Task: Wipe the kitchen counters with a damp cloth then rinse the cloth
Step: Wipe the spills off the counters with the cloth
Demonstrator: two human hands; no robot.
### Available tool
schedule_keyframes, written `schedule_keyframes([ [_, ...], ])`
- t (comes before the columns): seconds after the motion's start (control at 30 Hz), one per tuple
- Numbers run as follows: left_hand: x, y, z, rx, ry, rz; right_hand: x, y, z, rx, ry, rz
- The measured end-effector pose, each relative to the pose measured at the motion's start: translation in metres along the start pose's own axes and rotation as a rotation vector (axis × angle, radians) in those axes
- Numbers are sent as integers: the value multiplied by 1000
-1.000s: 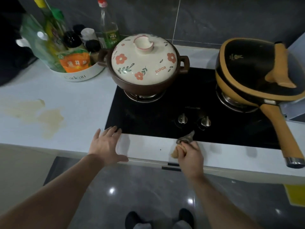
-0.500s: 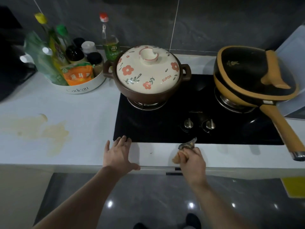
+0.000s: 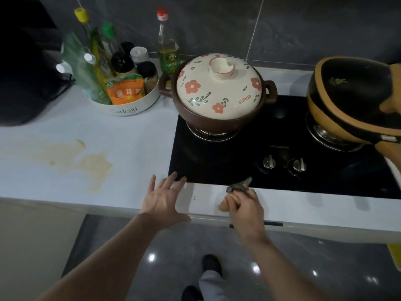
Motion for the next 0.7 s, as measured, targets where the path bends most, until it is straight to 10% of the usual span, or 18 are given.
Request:
schedule_keyframes([
  [0.37,-16,72,-8,-218,20,40,108,111,-12,-220,289,130],
  [0.7,-19,78,-5,-198,6,47,79,85,-25,-157,96,43],
])
Point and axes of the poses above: each hand's wrist, its own z-axis towards the middle knuckle, its own x-axis out of the palm, y = z × x, the point moved 4 cm from there along z, towards the middle knuckle, and after that the axes turned 12 degrees about -y, right-handed, at the moved point
